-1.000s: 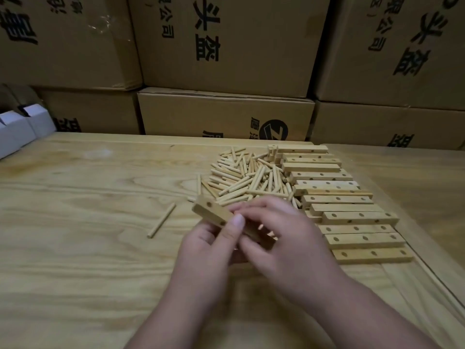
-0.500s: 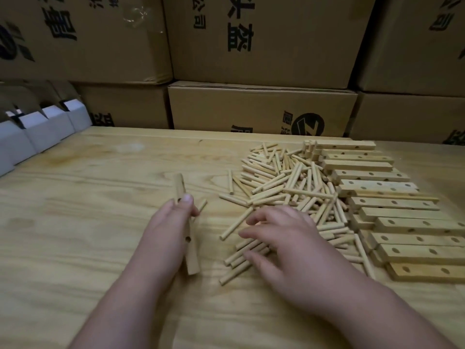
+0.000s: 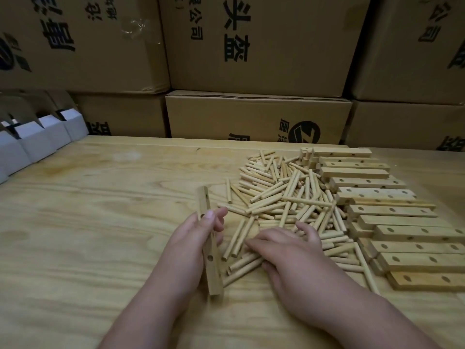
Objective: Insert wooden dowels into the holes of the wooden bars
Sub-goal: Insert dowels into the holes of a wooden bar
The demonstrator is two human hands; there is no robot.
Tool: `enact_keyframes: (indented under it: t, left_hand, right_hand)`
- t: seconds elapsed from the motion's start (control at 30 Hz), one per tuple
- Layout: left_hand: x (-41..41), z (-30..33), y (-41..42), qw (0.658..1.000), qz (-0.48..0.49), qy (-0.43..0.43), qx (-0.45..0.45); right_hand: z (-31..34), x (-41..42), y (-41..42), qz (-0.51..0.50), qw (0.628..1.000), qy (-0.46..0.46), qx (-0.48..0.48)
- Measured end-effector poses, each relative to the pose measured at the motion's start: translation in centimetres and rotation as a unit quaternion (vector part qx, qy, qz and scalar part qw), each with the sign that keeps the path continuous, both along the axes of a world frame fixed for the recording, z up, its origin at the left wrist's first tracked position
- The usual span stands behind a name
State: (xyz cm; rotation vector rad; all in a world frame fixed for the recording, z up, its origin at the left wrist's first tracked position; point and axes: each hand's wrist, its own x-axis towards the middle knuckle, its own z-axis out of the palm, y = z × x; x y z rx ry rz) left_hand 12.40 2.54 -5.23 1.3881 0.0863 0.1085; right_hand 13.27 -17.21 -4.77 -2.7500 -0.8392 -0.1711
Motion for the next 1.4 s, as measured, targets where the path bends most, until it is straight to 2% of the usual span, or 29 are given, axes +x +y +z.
enact_keyframes:
  t: [0.2, 0.37, 0.43, 0.53, 0.63, 0.73, 0.87, 1.1, 1.23, 1.4]
  left_hand:
    - [-0.2, 0.1, -0.8, 1.0, 0.017, -0.021, -0.015]
    - [-0.2, 0.4, -1.2, 0.986, 0.072, -0.033, -0.149]
    - [-0.4, 0.8, -1.5, 0.976, 0.095, -0.046, -0.19]
    - [-0.9, 1.4, -2.2, 0.973, 0.113, -0.055, -0.195]
    - [-1.2, 1.5, -2.9, 0.971, 0.077, -0.03, -0.226]
    - [-1.4, 1.5, -3.7, 0.967, 0.003, -0.005, -0.255]
    - [-1.8, 1.5, -4.6, 0.952, -0.068, 0.009, -0.299]
    - [-1.6, 1.5, -4.4, 0.945, -0.082, 0.012, -0.317]
    - [-1.4, 1.7, -4.2, 0.939, -0.044, 0.03, -0.34]
    - [-1.4, 1.8, -3.7, 0.95, -0.042, 0.051, -0.304]
  right_hand:
    - [0.1, 0.3, 0.2, -0.028, 0.999, -0.016, -0.016]
    - [0.6, 0.5, 0.1, -0.051, 0.998, -0.02, 0.012]
    - [0.8, 0.5, 0.1, -0.066, 0.996, -0.042, 0.036]
    - [1.2, 0.5, 0.0, -0.096, 0.988, -0.095, 0.08]
    - [1.4, 0.4, -0.3, -0.11, 0.971, -0.121, 0.175]
    - [1.6, 0.1, -0.6, -0.1, 0.948, -0.054, 0.298]
    - [1.1, -0.3, -0.4, -0.031, 0.938, 0.063, 0.34]
    - [1.0, -0.6, -0.1, -0.017, 0.907, 0.1, 0.409]
    - [2.2, -0.9, -0.1, -0.041, 0.902, 0.061, 0.425]
    - [4.0, -0.9, -0.5, -0.057, 0.889, 0.102, 0.443]
